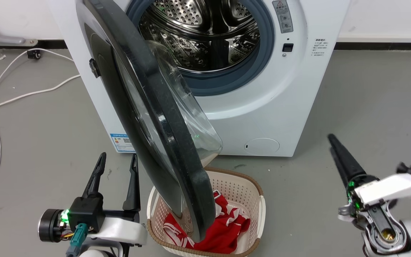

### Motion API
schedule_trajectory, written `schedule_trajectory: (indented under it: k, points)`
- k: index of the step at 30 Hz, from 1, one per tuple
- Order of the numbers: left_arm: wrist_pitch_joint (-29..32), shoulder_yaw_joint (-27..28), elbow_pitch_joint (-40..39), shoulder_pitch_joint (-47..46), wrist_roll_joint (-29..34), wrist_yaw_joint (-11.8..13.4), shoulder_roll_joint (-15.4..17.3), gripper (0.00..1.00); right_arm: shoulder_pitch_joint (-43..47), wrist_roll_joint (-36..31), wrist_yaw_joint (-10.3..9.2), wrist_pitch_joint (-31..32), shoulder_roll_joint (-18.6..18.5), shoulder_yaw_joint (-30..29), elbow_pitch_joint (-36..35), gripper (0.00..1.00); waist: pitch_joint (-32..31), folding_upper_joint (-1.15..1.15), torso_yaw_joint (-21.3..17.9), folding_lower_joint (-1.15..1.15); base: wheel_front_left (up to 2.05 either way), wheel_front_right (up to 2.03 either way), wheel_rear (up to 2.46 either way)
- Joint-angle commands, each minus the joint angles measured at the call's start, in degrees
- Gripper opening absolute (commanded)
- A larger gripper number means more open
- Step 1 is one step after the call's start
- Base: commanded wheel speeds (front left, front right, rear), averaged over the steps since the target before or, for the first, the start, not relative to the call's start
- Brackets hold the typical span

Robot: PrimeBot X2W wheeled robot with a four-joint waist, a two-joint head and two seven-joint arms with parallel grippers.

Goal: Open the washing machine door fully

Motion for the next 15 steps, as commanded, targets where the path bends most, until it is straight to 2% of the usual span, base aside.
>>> schedule_trajectory:
  k: [1, 5, 8, 11, 15]
  points:
    - [-0.2, 0.2, -0.2, 0.9, 0.3, 0.3, 0.0, 1.00, 2.1, -2.7, 0.14, -3.8, 0.5, -0.8, -1.3, 1.00, -0.2, 0.00, 0.0, 0.01, 0.00, 0.00, 0.00]
    - [-0.2, 0.5, -0.2, 1.0, 0.4, 0.2, 0.0, 1.00, 4.8, -13.7, 0.14, -14.0, 0.0, -2.1, -2.6, 1.00, -0.5, 0.00, 0.0, 0.01, 0.00, 0.00, 0.00]
    - [-0.2, 0.8, -0.3, 1.0, 0.5, 0.2, 0.0, 1.00, 5.9, -24.9, 0.14, -20.7, -0.4, -3.4, -3.5, 1.00, -0.7, 0.00, 0.0, 0.01, 0.00, 0.00, 0.00]
    - [-0.2, 1.0, -0.4, 0.9, 0.5, 0.2, 0.0, 1.00, 6.4, -38.5, 0.14, -23.6, -0.2, -5.3, -5.5, 1.00, -0.7, 0.00, -0.1, 0.01, 0.00, 0.00, 0.00]
    - [-0.2, 1.2, -0.4, 0.7, 0.6, 0.1, 0.0, 1.00, 7.6, -56.3, 0.07, -24.8, 2.1, -8.7, -10.9, 1.00, -0.8, 0.00, -0.1, 0.01, 0.00, 0.00, 0.00]
